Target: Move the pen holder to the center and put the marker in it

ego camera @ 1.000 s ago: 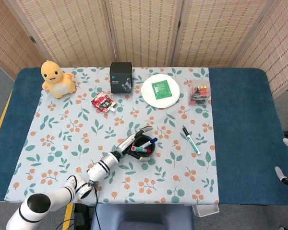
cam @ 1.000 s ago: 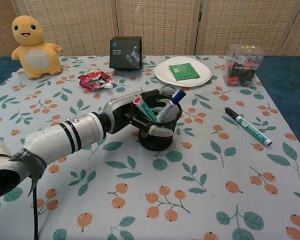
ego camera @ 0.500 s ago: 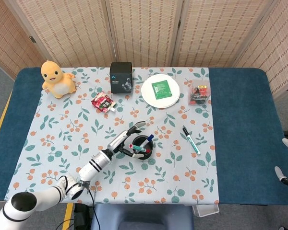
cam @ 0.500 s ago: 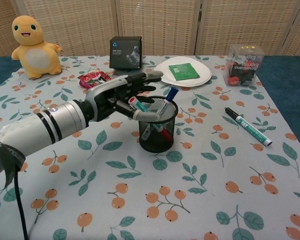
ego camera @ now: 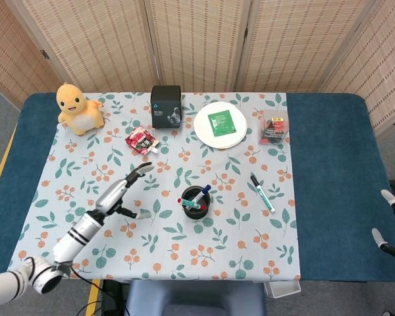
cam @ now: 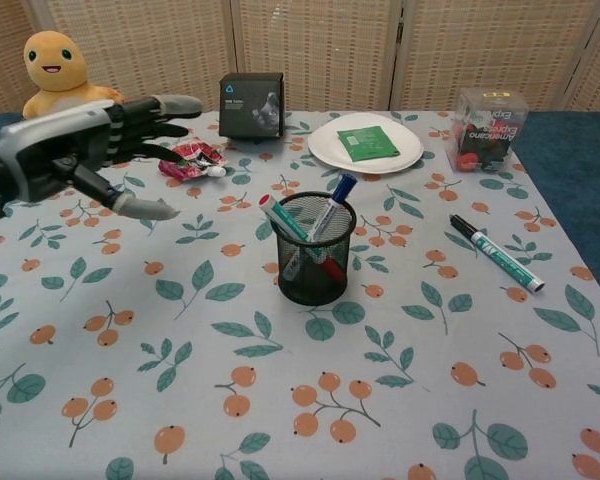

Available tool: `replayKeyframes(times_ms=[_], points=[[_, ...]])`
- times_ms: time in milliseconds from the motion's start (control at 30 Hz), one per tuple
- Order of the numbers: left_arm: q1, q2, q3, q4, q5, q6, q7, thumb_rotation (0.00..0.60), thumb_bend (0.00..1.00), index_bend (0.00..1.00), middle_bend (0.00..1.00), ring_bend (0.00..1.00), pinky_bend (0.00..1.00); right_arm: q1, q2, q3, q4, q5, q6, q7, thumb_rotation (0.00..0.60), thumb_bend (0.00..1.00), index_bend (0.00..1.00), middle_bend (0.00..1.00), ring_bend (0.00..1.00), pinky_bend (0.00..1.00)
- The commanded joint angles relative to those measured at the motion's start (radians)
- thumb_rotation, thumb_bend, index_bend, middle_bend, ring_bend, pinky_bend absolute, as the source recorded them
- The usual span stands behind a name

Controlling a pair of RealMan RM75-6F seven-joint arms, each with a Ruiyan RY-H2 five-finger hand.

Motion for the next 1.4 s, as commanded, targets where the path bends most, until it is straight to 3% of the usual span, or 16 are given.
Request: replayKeyframes(times_ms=[33,200,433,700,1000,1400], points=[[0.168,0.199,0.086,-0.173,-0.021,0.145,0.238,0.600,0.05,0.00,0.00,0.00,0.16,0.008,-0.004,0.007,-0.018,0.030,-0.025,-0.039,0.600,0.34,0.08,0.00,0.00,0.00],[0.325,0.291,0.126,-0.206,-0.023,0.318,0.376,0.600,0.05,0.00,0.00,0.00,0.16,0.046,-0.024,0.014,-0.037,0.062,-0.099,-0.119,0.600,0.35,0.08,0.00,0.00,0.00],[0.447,0.298,0.117,-0.145,-0.018,0.446,0.433,0.600,0.05,0.00,0.00,0.00,0.16,0.153,-0.098,0.051,-0.043,0.108,-0.230,-0.265,0.600,0.33,0.14,0.00,0.00,0.00],[0.498,0.255,0.086,-0.051,0.005,0.483,0.377,0.600,0.05,0.00,0.00,0.00,0.16,0.257,-0.167,0.075,-0.038,0.134,-0.346,-0.355,0.600,0.30,0.23,0.02,0.00,0.00],[0.531,0.228,0.056,0.005,0.031,0.501,0.342,0.600,0.05,0.00,0.00,0.00,0.16,0.311,-0.225,0.066,-0.056,0.178,-0.405,-0.479,0.600,0.29,0.24,0.03,0.00,0.00],[0.544,0.225,0.022,0.015,0.043,0.490,0.322,0.600,0.05,0.00,0.00,0.00,0.16,0.380,-0.257,0.048,-0.035,0.183,-0.496,-0.482,0.600,0.29,0.24,0.03,0.00,0.00]])
